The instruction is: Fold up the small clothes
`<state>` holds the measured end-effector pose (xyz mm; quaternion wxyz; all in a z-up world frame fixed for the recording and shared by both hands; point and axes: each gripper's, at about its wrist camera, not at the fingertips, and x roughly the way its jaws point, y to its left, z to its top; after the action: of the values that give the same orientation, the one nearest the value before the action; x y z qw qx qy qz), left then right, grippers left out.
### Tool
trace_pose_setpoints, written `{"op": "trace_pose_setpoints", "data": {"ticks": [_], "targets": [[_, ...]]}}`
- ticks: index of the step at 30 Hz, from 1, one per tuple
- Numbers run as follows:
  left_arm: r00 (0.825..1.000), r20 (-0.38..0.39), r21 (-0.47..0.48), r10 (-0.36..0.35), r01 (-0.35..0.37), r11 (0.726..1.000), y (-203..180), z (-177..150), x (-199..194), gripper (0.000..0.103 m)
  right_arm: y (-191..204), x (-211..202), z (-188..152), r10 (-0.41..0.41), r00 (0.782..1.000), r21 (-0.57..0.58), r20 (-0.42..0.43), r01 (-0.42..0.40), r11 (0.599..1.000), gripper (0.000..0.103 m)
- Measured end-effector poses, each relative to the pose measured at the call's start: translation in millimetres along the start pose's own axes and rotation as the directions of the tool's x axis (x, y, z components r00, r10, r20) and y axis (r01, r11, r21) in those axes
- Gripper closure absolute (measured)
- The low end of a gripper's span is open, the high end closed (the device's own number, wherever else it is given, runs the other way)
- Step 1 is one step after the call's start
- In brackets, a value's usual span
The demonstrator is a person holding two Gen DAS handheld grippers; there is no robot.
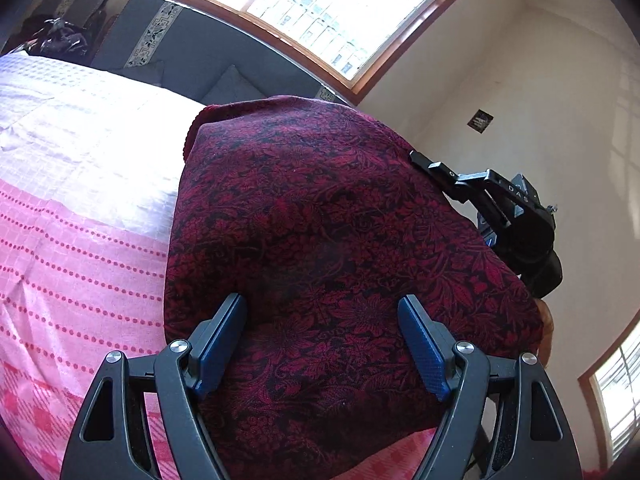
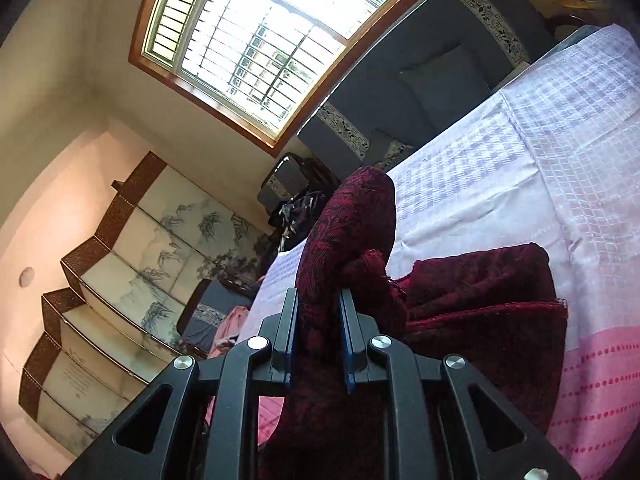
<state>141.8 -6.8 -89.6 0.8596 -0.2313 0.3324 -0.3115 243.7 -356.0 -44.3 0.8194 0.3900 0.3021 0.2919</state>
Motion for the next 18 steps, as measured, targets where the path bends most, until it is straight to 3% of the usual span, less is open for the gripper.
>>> {"op": "trace_pose_setpoints", "data": {"ticks": [4,6,7,10,15,18], "targets": [[0.999,-0.041,0.043,-0.036,0.038,0.998,-10,-6,7,0.024,-59,-28,-22,-0.093,0.995,0.091,0.030,0.090,0.992,0.087],[0.997,-0.067,0.084,-0.039,0.044,0.995,-15,-13,12,0.024,-81,-34,-26,-0.170,0.985,0.090,0.000,0.170,0.981,0.087],[0.997,-0.072,0.110,-0.028,0.036,0.993,-18,-17,14,0.024,-87,-33,-27,-0.166,0.986,0.090,-0.022,0.168,0.982,0.087],[0.998,-0.063,0.165,0.006,0.004,0.986,-25,-22,16,0.024,-88,-34,-21,-0.156,0.987,0.100,-0.032,0.159,0.982,0.081],[0.998,-0.067,0.094,-0.013,0.020,0.995,-17,-18,16,0.024,-61,-62,-17,-0.192,0.981,0.050,0.006,0.191,0.980,0.075],[0.997,-0.068,0.062,-0.032,0.037,0.997,-13,-15,15,0.024,-41,-76,-35,-0.232,0.971,-0.012,-0.061,0.232,0.973,0.072]]}}
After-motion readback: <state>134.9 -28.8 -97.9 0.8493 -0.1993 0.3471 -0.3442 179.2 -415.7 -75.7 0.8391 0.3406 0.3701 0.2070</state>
